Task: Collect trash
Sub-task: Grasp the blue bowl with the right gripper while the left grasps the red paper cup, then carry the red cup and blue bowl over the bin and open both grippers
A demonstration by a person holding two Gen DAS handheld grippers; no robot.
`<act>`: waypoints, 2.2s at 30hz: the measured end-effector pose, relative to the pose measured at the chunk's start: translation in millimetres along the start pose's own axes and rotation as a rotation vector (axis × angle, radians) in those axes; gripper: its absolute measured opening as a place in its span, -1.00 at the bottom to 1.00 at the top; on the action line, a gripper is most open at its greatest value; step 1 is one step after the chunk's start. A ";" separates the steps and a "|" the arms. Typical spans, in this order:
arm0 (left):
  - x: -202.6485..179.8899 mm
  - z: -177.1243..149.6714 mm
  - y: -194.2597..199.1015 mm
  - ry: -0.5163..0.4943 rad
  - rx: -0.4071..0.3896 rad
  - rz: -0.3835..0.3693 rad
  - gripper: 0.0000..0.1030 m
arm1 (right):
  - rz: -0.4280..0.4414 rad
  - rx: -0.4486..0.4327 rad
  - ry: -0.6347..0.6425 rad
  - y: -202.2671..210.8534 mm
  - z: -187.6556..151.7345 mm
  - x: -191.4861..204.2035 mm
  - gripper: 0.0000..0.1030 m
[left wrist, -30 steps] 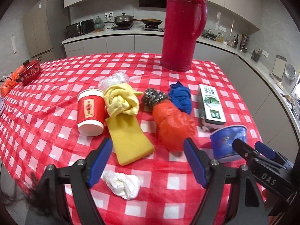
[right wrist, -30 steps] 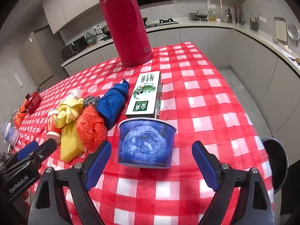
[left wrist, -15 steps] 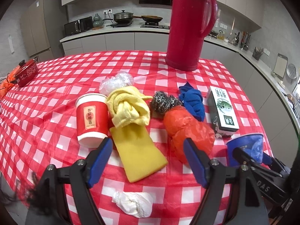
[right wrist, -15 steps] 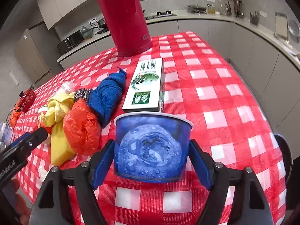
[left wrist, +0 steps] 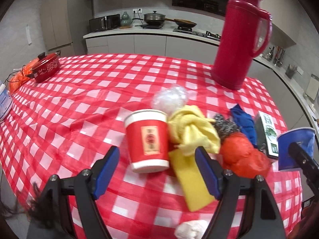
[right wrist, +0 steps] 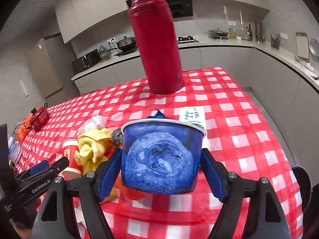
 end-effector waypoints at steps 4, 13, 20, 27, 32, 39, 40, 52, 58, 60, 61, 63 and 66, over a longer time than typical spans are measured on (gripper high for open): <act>11.3 2.8 -8.6 0.014 0.005 -0.002 0.54 | 0.004 0.007 0.008 -8.5 0.5 13.0 0.54; 13.9 6.4 -41.5 -0.016 0.061 -0.040 0.54 | -0.020 0.019 0.002 -23.4 -0.8 19.7 0.54; 22.0 4.5 -68.0 0.001 0.112 -0.050 0.54 | -0.032 0.022 -0.004 -29.0 0.0 18.7 0.54; 28.4 -1.1 -74.4 0.036 0.126 -0.094 0.17 | -0.029 0.020 -0.001 -29.4 -0.1 18.7 0.54; 31.2 0.5 -54.3 0.055 0.072 -0.104 0.14 | -0.018 0.005 0.007 -22.8 1.1 18.8 0.54; 21.4 5.9 -8.6 0.040 -0.020 -0.114 0.14 | 0.003 -0.027 0.011 -0.7 1.0 9.3 0.54; 17.6 6.2 -2.2 0.039 -0.030 -0.122 0.14 | 0.004 -0.033 0.011 3.8 1.4 6.5 0.54; -73.8 -12.4 41.5 -0.084 -0.054 -0.265 0.14 | -0.027 -0.083 -0.037 57.3 -8.7 -65.1 0.54; -144.6 -33.8 50.8 -0.148 -0.021 -0.344 0.14 | -0.080 -0.092 -0.095 87.2 -20.3 -131.3 0.54; -167.2 -39.9 54.9 -0.176 -0.018 -0.366 0.14 | -0.101 -0.092 -0.118 97.9 -25.4 -155.3 0.54; -182.2 -44.4 58.2 -0.195 -0.016 -0.379 0.14 | -0.112 -0.093 -0.128 102.3 -27.7 -166.5 0.54; -209.6 -52.4 62.3 -0.223 -0.010 -0.406 0.14 | -0.137 -0.094 -0.151 114.5 -32.7 -192.6 0.54; -249.1 -63.3 66.2 -0.269 0.001 -0.441 0.14 | -0.178 -0.100 -0.181 131.5 -41.1 -230.9 0.54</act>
Point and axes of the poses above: each gripper's, at about its wrist camera, not at the fingertips, and y roughly against the way its jaws point, x to its left, z to its top, the point moved 3 cm from there along -y, roughly the way its jaws point, and after that the axes turned 3 degrees about x, right-handed, at the moved point
